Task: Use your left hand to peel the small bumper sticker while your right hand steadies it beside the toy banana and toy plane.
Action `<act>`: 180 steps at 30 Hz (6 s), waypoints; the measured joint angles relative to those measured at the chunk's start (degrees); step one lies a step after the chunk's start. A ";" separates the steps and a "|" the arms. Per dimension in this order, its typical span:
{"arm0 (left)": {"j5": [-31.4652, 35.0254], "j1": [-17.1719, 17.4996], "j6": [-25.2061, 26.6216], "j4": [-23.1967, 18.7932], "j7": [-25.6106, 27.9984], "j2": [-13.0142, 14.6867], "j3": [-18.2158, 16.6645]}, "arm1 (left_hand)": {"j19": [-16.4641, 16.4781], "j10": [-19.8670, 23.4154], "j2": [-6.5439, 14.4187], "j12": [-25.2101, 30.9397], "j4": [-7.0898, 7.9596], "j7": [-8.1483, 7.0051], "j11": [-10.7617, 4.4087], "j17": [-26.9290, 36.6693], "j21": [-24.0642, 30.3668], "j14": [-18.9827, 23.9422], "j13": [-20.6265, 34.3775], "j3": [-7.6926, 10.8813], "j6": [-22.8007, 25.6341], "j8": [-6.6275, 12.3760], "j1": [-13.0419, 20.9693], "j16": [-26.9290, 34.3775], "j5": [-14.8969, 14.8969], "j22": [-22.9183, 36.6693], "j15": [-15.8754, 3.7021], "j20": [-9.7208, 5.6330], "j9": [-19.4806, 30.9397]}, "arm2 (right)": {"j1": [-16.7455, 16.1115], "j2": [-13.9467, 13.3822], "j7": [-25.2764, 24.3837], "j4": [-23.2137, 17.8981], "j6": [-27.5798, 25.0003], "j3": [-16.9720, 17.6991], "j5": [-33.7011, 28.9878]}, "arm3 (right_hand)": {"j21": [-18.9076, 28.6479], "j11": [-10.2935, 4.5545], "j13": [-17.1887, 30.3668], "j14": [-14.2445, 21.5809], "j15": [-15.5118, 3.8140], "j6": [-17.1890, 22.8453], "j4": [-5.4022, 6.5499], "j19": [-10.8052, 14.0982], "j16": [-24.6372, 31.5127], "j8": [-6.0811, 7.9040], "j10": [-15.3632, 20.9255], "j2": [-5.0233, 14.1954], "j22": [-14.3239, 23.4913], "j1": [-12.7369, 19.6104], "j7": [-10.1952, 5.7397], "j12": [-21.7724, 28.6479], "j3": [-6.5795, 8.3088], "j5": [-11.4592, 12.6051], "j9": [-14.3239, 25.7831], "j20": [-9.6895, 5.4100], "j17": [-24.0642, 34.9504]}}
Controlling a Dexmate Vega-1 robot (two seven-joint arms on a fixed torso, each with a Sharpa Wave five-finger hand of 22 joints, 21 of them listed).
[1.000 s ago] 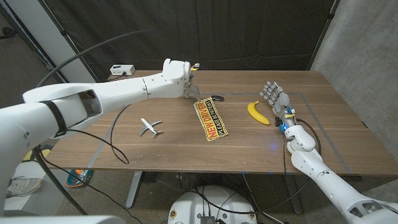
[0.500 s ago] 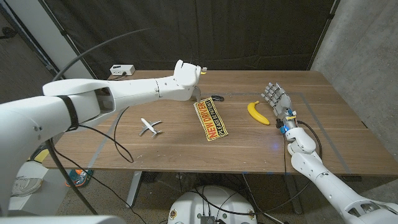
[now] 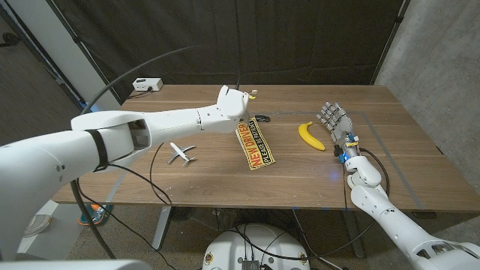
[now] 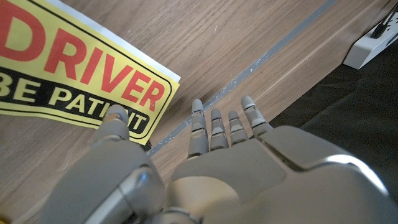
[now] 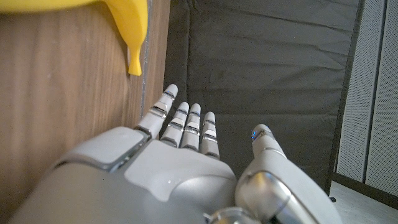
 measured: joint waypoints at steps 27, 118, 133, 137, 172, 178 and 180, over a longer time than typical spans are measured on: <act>7.46 -0.44 0.09 8.06 -5.18 -6.04 5.83 | 1.37 2.56 2.88 0.88 -0.73 0.09 -0.51 -0.21 0.00 2.36 -0.01 0.74 6.47 0.90 2.89 0.00 -0.45 0.27 -0.31 -0.48 0.17 | 0.36 1.47 -1.99 1.32 0.94 -0.07 -0.82 | 0.43 0.31 0.00 0.74 -0.13 0.23 0.24 0.72 0.00 0.22 0.30 0.10 0.00 -0.35 -0.24 0.00 -0.24 0.00 0.00 0.11 0.01; -4.64 30.83 -6.52 3.25 63.01 -0.89 -24.57 | 11.58 18.96 17.14 0.27 2.81 -5.33 -9.70 2.49 10.47 15.03 2.11 7.41 24.66 11.57 30.07 1.63 -1.13 2.26 -6.84 -1.88 15.79 | -3.12 -1.31 -19.58 -12.71 0.02 -0.82 -12.10 | 0.43 0.11 0.19 3.40 0.69 1.74 0.47 2.14 0.40 0.21 1.94 -0.30 0.00 -1.82 -0.31 0.00 0.01 0.27 0.00 0.10 0.01; -8.57 35.41 -8.95 -6.43 71.68 0.56 -30.70 | 4.57 15.55 9.02 -0.94 5.96 -2.06 -4.56 1.39 12.18 11.19 5.43 -0.32 20.50 13.24 13.70 -0.89 -1.56 1.55 -1.98 0.20 16.18 | -3.39 -1.95 -18.71 -14.09 -0.25 -0.65 -11.77 | 0.43 0.11 0.19 3.40 0.69 1.74 0.47 2.14 0.40 0.21 1.94 -0.30 0.00 -1.82 -0.31 0.00 0.01 0.27 0.00 0.10 0.01; -8.21 33.69 -4.25 -10.71 67.22 1.79 -28.57 | -0.63 9.59 6.84 -3.06 8.25 1.38 -0.64 1.05 10.52 6.34 5.84 -3.80 13.21 7.14 5.49 -1.38 -1.56 1.42 1.40 2.02 12.89 | -3.84 -2.25 -18.71 -14.97 -0.30 -0.53 -11.76 | 0.43 0.11 0.19 3.62 0.48 1.74 0.47 2.14 0.15 0.21 1.94 -0.30 0.00 -1.82 -0.31 0.00 0.01 0.27 0.00 0.10 0.01; -2.57 20.30 14.42 -20.09 23.79 6.32 -14.96 | -5.03 1.69 0.73 -4.17 8.60 2.44 4.59 0.25 7.91 -1.19 5.14 -10.20 7.32 -1.10 -3.17 -1.38 -0.28 1.43 5.46 2.57 7.15 | -5.24 -2.05 -19.95 -16.71 0.18 -0.25 -12.92 | 0.43 0.10 0.19 3.79 0.30 1.74 0.47 2.13 0.16 0.21 2.56 -0.23 0.00 -2.34 -0.31 0.00 0.01 0.27 0.00 0.10 0.01; -4.67 17.90 13.04 -21.16 21.88 7.25 -12.87 | -5.03 1.08 0.62 -4.17 8.36 2.44 4.60 0.25 7.90 -1.57 4.87 -10.44 7.32 -1.10 -3.06 -1.60 -0.22 1.43 5.83 2.57 6.88 | -5.28 -1.96 -20.16 -16.71 0.25 -0.28 -13.03 | 0.43 0.00 0.19 3.79 0.30 1.74 0.47 2.13 0.16 0.21 2.66 -0.23 0.00 -2.34 -0.31 0.00 0.01 0.27 0.00 0.10 0.01; -6.12 16.31 12.45 -21.42 19.81 7.44 -11.31 | -5.03 0.89 0.42 -4.17 8.36 2.44 4.80 0.25 7.51 -1.92 4.88 -10.44 7.33 -1.10 -2.86 -1.60 0.02 1.43 5.72 2.57 6.88 | -5.46 -1.96 -20.19 -16.81 0.33 -0.28 -13.03 | 0.43 0.00 0.19 3.79 0.30 1.74 0.47 2.13 0.16 0.21 2.66 -0.23 0.00 -2.33 -0.31 0.00 0.01 0.27 0.00 0.10 0.01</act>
